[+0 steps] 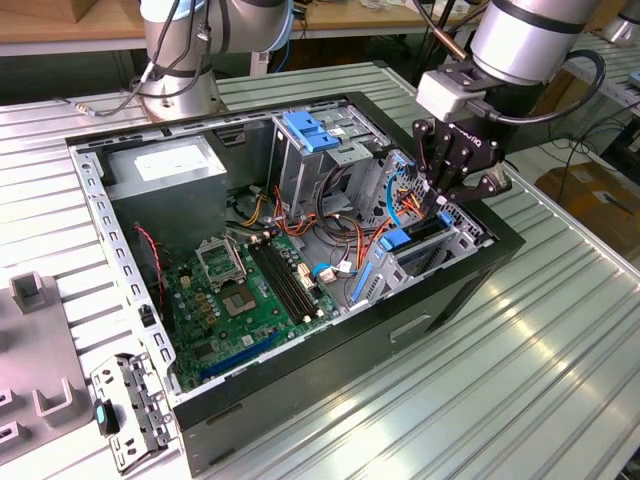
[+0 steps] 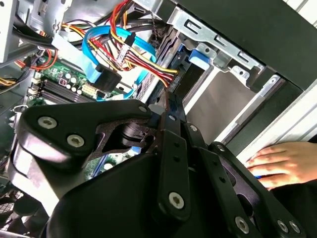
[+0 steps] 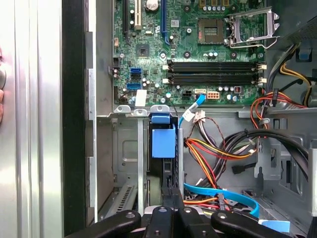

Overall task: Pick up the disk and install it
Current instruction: 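Insert the second disk wire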

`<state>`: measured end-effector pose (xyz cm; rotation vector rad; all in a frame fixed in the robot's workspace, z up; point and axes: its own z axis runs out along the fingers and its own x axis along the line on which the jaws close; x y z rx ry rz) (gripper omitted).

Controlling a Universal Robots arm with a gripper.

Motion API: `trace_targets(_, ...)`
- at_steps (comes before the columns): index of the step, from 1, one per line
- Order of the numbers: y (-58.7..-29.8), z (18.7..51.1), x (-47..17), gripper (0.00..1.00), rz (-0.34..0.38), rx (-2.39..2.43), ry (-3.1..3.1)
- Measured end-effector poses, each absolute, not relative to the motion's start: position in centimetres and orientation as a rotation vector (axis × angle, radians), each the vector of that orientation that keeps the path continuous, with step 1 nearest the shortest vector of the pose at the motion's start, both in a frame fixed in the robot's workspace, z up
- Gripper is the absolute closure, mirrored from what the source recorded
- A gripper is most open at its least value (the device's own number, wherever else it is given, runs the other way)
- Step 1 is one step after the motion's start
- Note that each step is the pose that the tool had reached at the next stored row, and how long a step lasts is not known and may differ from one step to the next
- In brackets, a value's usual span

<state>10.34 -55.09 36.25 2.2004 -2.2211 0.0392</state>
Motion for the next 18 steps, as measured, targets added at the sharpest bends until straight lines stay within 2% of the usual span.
trace_targets(3,-55.1,36.8,10.3,0.89,0.037,2.201,-2.222)
trace_targets(12,-55.0,41.3,10.3,0.89,0.037,2.201,-2.222)
trace_targets(18,-55.0,41.6,10.3,0.89,0.037,2.201,-2.222)
